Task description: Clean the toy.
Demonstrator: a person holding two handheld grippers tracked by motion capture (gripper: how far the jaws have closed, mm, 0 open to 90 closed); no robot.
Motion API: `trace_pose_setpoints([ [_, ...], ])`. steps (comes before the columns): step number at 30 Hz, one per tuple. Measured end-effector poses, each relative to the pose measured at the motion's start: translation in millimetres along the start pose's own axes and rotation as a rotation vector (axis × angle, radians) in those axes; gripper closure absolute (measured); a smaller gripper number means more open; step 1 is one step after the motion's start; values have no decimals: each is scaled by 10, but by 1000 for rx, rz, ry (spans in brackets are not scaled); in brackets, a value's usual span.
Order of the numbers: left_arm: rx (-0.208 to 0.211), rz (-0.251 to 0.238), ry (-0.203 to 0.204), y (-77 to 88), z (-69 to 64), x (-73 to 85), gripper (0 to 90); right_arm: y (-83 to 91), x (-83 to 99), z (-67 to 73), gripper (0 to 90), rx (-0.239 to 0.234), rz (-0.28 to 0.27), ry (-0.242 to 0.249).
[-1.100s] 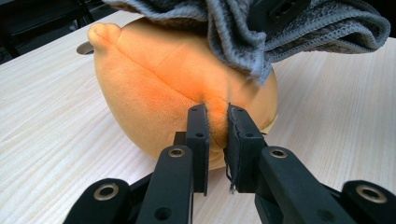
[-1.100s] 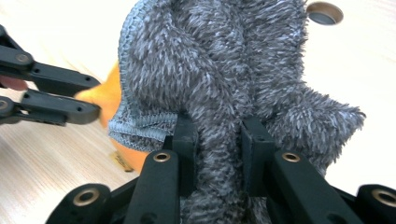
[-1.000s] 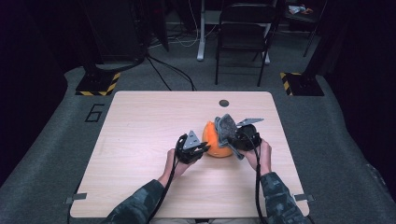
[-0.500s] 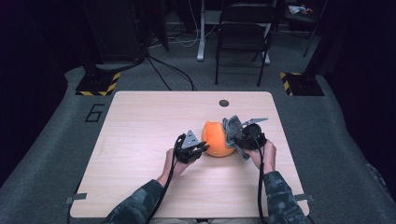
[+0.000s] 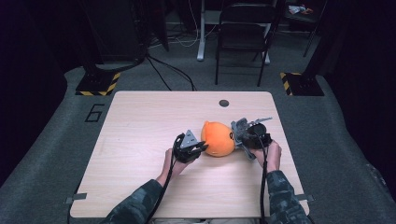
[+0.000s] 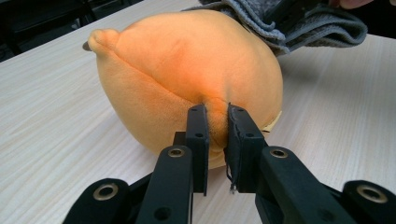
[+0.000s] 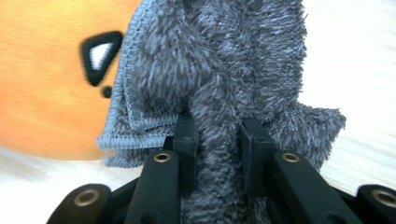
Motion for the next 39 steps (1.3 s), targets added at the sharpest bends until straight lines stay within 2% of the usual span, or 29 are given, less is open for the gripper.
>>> trace_pose_setpoints([
  [1,-1,1,3,-1,7,2,797,57,-49,13,718,-3,-23,-1],
  [2,-1,0,0,-2,7,1,796,91,-89,41,717,-6,-38,23],
  [5,1,1,-4,3,-4,0,796,175,-227,215,717,-46,-82,56],
  [6,0,-2,-4,4,-10,-3,796,175,-227,215,717,-46,-82,56],
  [7,-3,-3,-10,7,-17,-7,796,203,-303,392,717,-94,-104,83],
  [8,-3,-3,-10,7,-17,-7,796,203,-303,392,717,-94,-104,83],
  [9,-1,-2,-18,12,-25,-9,796,204,-358,583,717,-139,-117,116],
  [10,0,-2,-19,16,-32,-10,796,199,-367,641,717,-151,-115,124],
  [13,-4,-3,-29,30,-56,-8,796,178,-395,830,717,-171,-112,162],
  [15,-2,-4,-37,36,-71,-2,796,151,-419,912,716,-171,-111,200],
  [17,-3,-5,-37,39,-79,0,796,113,-432,977,716,-180,-113,216],
  [18,-2,-6,-37,39,-82,-1,796,95,-433,995,716,-178,-111,230],
  [20,-5,-5,-37,39,-83,-3,796,77,-424,1020,716,-177,-108,226],
  [23,-8,-10,-37,34,-89,-10,796,17,-408,1063,715,-165,-114,261],
  [25,-8,-12,-33,30,-88,-11,796,-25,-408,1060,714,-169,-124,261],
  [28,-7,-11,-34,26,-92,-4,796,-62,-390,1051,714,-169,-111,270],
  [30,-3,-11,-31,29,-89,-4,796,-72,-383,1051,714,-142,-106,279],
  [34,-4,-13,-33,33,-92,-3,796,-71,-375,1031,715,-123,-87,296],
  [39,-5,-11,-35,42,-76,8,796,-60,-364,1006,715,-128,-72,289],
])
Point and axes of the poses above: each handheld gripper's, and its own axes: y roughly backward along the jaws, x roughly out of its underside, z roughly to its left, the point moved 9 cm from there along -y, roughly forward along the jaws, and after that the axes turned 14 degrees about -x, right-handed, at the moved point
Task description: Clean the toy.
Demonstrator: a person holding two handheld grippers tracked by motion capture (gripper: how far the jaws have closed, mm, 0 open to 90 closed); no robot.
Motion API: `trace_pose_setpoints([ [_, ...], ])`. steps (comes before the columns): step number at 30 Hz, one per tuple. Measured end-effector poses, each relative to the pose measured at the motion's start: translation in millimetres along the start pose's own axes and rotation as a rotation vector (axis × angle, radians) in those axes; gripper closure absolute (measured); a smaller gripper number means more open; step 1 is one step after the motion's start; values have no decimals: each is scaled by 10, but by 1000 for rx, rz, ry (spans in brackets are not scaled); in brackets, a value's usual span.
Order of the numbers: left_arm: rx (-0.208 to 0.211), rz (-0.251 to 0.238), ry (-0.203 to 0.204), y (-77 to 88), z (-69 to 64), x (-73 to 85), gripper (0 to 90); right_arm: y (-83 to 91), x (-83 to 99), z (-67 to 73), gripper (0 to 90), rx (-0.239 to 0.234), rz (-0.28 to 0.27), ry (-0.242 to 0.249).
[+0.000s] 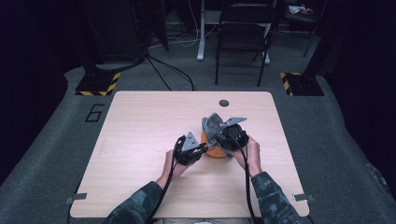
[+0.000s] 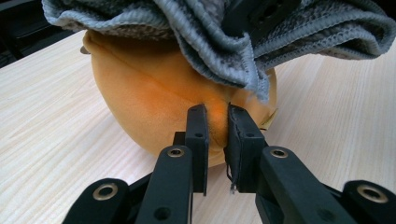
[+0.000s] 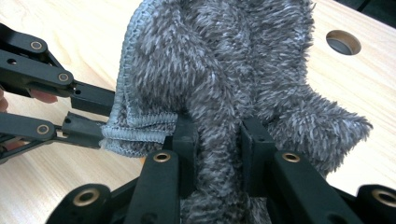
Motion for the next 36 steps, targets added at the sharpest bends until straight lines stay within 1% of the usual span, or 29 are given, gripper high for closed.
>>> trace_pose_setpoints([
  [2,1,4,7,6,2,11,796,9,6,-24,716,7,5,1],
  [5,4,4,6,9,7,17,796,14,12,-49,716,3,9,-2],
  [7,3,6,5,12,13,21,797,17,21,-71,716,3,7,-14],
  [9,-5,1,11,7,15,20,797,30,33,-92,716,5,12,-15],
  [11,3,8,8,14,19,27,797,48,47,-128,716,13,15,-22],
  [12,0,4,13,9,24,27,798,55,61,-146,716,10,17,-34],
  [15,4,6,12,7,36,30,798,77,97,-229,716,15,16,-57],
  [16,-1,3,21,4,37,30,798,89,114,-270,716,20,20,-63],
  [17,4,9,13,7,44,35,798,93,130,-291,716,18,21,-79],
  [18,6,11,20,6,44,37,798,99,142,-316,716,20,24,-79],
  [20,7,8,23,1,51,37,798,109,182,-380,716,27,30,-104],
  [21,8,9,26,1,53,38,798,110,200,-416,716,26,27,-121],
  [23,9,9,22,-1,52,38,798,113,253,-477,716,6,34,-148],
  [30,9,7,22,-2,50,36,798,109,421,-694,716,25,53,-222],
  [31,12,8,22,-2,49,37,798,103,439,-705,716,20,56,-229],
  [32,8,2,24,-6,48,34,798,88,466,-734,716,25,60,-237],
  [36,16,10,27,-2,44,41,798,49,544,-798,717,41,78,-259],
])
Point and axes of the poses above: each handheld gripper's, and its own axes: y roughly backward along the jaws, x roughly out of its underside, z roughly to its left, the point moved 9 cm from there along -y, roughly forward along the jaws, and after that the axes turned 14 degrees about -x, right-handed, at the moved point
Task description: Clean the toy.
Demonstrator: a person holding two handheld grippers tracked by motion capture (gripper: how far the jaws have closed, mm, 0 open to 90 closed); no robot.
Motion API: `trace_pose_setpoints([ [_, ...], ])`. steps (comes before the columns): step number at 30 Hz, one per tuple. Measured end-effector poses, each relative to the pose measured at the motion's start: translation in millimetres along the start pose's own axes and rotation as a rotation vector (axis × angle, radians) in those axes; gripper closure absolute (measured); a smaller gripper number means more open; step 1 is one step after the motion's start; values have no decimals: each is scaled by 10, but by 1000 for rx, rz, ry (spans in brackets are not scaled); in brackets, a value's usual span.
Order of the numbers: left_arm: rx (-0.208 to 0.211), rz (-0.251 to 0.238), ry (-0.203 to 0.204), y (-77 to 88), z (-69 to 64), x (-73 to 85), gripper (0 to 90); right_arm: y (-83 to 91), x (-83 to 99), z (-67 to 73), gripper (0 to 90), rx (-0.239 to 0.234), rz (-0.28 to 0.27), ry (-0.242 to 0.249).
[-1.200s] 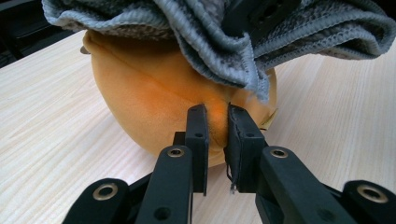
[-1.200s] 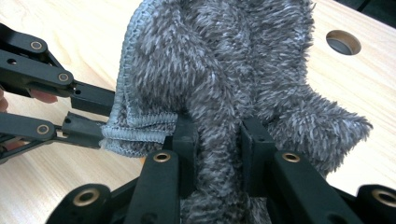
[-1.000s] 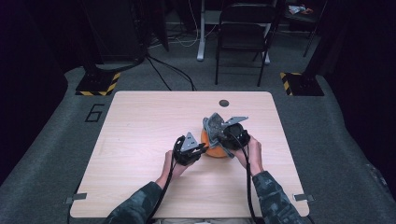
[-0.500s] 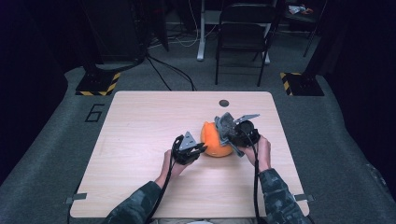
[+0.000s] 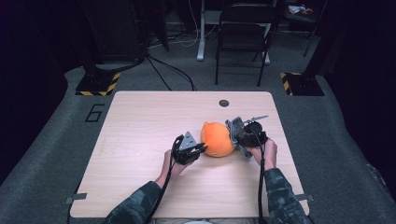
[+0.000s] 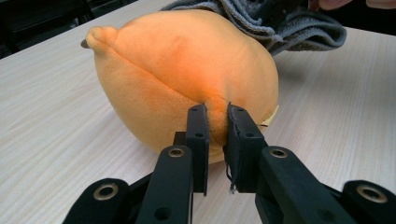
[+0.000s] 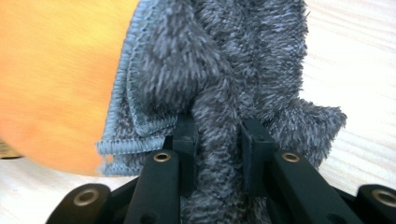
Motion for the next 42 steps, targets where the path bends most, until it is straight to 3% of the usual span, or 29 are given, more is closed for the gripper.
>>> trace_pose_setpoints([
  [4,-1,4,0,2,5,11,798,-66,72,-85,717,17,28,-38],
  [11,-7,5,20,-9,36,23,799,-137,185,-192,717,80,100,-43],
  [15,-8,5,28,-8,59,28,798,42,50,-180,716,87,30,-32],
  [17,-9,3,31,-10,61,27,799,179,-48,-107,716,83,-7,-21],
  [20,-8,4,32,-8,57,26,798,390,-254,162,716,33,-77,38],
  [24,-15,0,38,-11,61,26,796,296,-275,485,716,-44,-20,109],
  [27,-12,8,42,-8,82,39,789,141,-214,531,717,-34,36,129],
  [29,-19,2,57,-16,91,34,744,51,-185,499,718,-29,30,123],
  [33,-46,22,14,-6,131,26,561,31,-188,432,718,-8,3,115],
  [36,-67,37,11,-34,147,48,472,18,-194,400,718,-25,-20,105],
  [42,-70,72,-50,-165,27,144,407,-5,-203,416,718,-36,-27,117],
])
Point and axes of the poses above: each handheld gripper's, and its own axes: y roughly backward along the jaws, x roughly out of its underside, z roughly to its left, the point moved 9 cm from there along -y, roughly forward along the jaws, and after that the axes turned 14 degrees about -x, right-handed, at the moved point
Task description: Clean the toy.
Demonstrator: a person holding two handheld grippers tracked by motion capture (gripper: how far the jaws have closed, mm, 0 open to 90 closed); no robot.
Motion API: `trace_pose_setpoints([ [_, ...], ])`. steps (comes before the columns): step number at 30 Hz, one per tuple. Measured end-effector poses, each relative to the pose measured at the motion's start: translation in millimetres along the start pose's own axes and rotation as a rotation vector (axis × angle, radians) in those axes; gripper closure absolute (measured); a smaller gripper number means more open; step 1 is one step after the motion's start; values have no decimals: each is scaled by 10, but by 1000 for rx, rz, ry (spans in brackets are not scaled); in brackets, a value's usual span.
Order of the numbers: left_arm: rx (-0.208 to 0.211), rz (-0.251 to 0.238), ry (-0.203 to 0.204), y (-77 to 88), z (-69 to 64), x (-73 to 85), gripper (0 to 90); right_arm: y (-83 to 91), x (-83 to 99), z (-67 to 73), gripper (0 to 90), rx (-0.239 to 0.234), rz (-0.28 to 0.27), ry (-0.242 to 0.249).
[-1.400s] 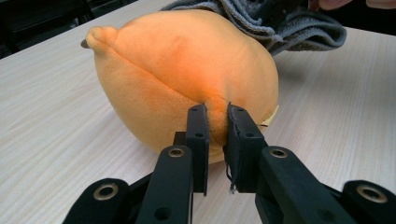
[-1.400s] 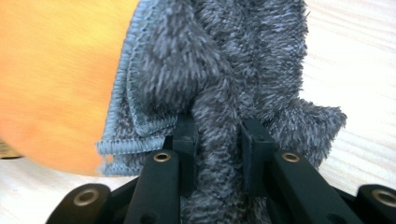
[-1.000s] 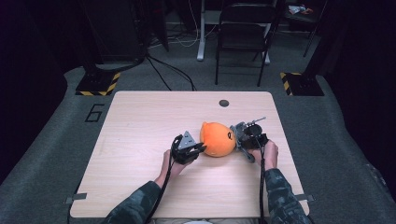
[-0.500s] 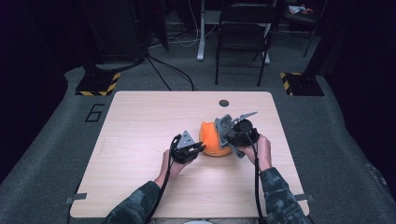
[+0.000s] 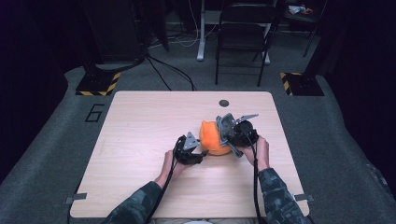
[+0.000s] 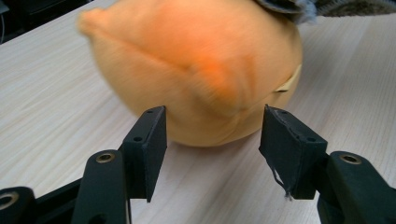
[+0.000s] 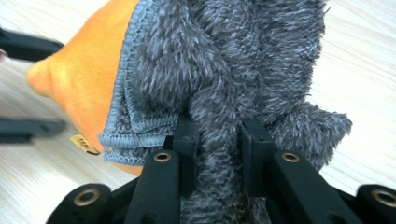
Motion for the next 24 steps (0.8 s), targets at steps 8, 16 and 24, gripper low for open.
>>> trace_pose_setpoints([
  [8,-28,-15,39,-83,-22,-3,644,-35,-20,49,719,-1,-4,15],
  [16,-18,-5,51,-13,-21,-71,760,49,-60,45,719,12,-16,14],
  [24,19,-9,83,102,32,-179,768,273,-227,200,718,21,-65,58],
])
Point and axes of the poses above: each handheld gripper's, and its own axes: y roughly backward along the jaws, x roughly out of its underside, z roughly to its left, the point moved 9 cm from there along -y, roughly forward along the jaws, and after that the axes turned 14 degrees about -x, right-handed, at the moved point
